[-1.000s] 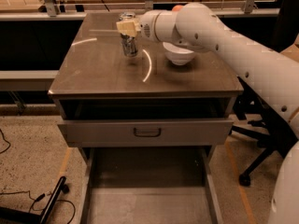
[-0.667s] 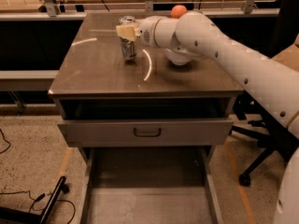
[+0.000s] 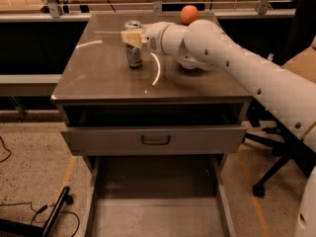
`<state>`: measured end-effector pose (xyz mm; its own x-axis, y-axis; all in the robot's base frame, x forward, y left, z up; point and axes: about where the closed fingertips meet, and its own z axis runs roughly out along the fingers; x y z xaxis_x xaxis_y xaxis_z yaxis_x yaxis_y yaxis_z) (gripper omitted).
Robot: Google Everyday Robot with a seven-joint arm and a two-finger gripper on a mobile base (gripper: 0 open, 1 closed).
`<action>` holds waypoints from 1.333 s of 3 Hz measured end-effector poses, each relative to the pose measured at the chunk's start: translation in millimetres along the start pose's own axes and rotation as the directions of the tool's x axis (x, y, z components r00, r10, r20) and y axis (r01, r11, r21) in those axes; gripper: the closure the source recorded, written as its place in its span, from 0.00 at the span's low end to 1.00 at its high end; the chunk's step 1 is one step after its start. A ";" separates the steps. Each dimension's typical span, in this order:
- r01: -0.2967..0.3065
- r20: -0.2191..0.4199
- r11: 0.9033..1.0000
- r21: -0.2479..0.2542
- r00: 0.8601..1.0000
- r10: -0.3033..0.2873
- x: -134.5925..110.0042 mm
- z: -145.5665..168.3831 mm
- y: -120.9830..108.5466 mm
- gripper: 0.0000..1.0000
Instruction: Pick redbull can from white bowl and place on counter
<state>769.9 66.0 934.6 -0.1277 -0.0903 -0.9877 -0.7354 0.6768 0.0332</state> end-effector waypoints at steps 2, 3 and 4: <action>0.000 -0.001 1.000 -0.007 1.000 0.000 0.4 3.1 3.9 0.30; 0.000 -0.001 1.000 -0.011 1.000 0.000 0.6 4.8 5.9 0.06; 0.000 -0.001 1.000 -0.013 1.000 0.000 0.8 5.9 7.2 0.00</action>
Offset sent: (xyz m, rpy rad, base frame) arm -0.0004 0.0021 -0.0003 0.0002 0.0005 0.0029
